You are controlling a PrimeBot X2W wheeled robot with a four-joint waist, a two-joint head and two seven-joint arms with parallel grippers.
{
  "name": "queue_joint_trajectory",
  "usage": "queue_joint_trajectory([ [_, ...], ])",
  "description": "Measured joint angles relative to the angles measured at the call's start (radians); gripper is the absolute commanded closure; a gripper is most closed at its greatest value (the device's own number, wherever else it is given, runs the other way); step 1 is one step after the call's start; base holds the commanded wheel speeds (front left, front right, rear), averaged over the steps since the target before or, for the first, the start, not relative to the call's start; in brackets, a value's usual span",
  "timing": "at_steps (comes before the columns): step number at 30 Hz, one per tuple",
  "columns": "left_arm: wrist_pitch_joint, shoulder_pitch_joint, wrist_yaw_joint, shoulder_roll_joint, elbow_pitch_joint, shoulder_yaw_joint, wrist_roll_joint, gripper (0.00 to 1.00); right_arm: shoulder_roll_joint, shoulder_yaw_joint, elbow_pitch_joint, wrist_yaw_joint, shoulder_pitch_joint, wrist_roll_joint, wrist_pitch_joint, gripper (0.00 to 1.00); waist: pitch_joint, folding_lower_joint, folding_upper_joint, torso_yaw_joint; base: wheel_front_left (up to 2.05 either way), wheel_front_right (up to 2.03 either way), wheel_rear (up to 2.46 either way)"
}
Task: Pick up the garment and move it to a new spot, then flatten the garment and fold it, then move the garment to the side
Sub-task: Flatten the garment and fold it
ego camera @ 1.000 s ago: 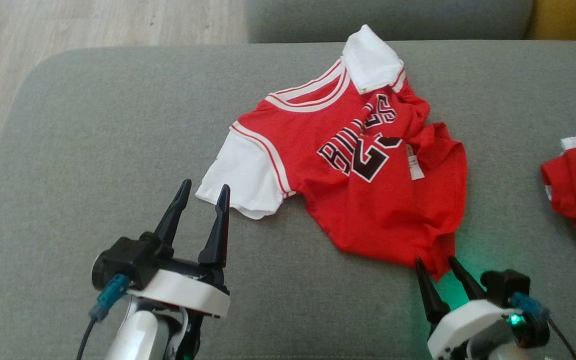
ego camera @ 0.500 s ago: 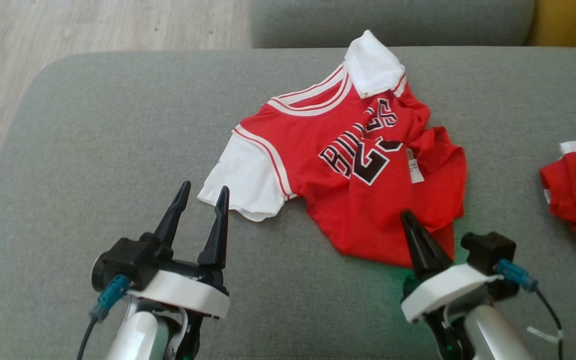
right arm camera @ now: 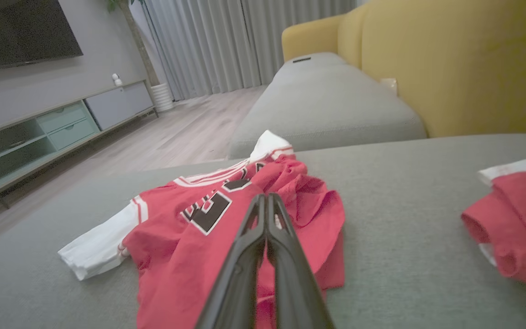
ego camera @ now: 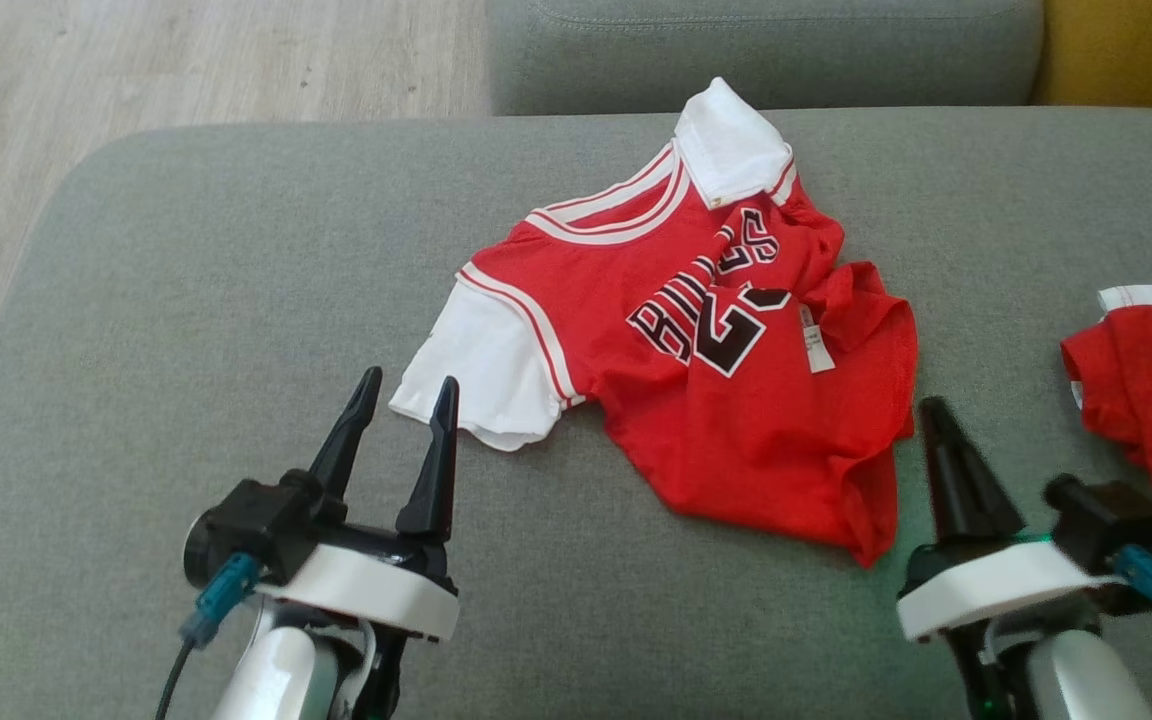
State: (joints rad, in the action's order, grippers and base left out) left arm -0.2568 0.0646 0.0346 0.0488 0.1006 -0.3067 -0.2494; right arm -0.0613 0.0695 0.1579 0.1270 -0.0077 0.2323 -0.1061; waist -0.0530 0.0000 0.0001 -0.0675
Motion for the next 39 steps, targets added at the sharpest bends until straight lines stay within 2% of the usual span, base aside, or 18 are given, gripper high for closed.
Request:
queue_joint_trajectory([
  [7, 0.000, -0.020, 0.000, 0.000, -0.001, 0.007, -0.003, 0.00, 0.015, -0.075, -0.015, 0.000, 0.005, -0.133, -0.093, 1.00, 0.020, 0.0000, 0.0000, 0.009, 0.00, 0.00, 0.00],
  [8, 0.000, -0.029, 0.000, 0.000, 0.000, 0.010, -0.010, 0.00, 0.016, -0.089, -0.015, 0.000, 0.011, -0.144, -0.103, 0.82, 0.024, 0.0000, 0.0000, 0.011, 0.00, 0.00, 0.00],
  [9, 0.000, -0.040, 0.000, 0.000, 0.000, 0.013, -0.013, 0.00, 0.016, -0.106, -0.014, 0.000, 0.022, -0.153, -0.112, 0.00, 0.027, 0.0000, 0.0000, 0.012, 0.00, 0.00, 0.00],
  [14, 0.000, -0.077, 0.000, 0.000, 0.004, 0.015, -0.018, 0.00, 0.016, -0.171, 0.028, 0.000, 0.077, -0.166, -0.136, 0.00, 0.045, 0.0000, 0.0000, 0.015, 0.00, 0.00, 0.00],
  [28, 0.000, -0.107, -0.007, 0.001, 0.000, 0.029, -0.038, 0.00, 0.017, -0.174, 0.033, 0.000, 0.091, -0.162, -0.142, 0.00, 0.054, 0.0000, 0.0000, 0.011, 0.00, 0.00, 0.00],
  [34, 0.000, -0.101, 0.001, 0.001, -0.002, 0.022, -0.036, 0.00, 0.017, -0.100, 0.064, 0.000, 0.091, -0.142, -0.142, 0.00, 0.032, 0.0001, 0.0000, -0.002, 0.00, 0.00, 0.00],
  [39, 0.000, -0.100, 0.002, 0.001, 0.001, 0.006, -0.034, 0.00, 0.017, -0.004, 0.177, 0.000, 0.090, -0.099, -0.127, 0.00, 0.015, 0.0000, 0.0000, -0.028, 0.00, 0.00, 0.00],
])
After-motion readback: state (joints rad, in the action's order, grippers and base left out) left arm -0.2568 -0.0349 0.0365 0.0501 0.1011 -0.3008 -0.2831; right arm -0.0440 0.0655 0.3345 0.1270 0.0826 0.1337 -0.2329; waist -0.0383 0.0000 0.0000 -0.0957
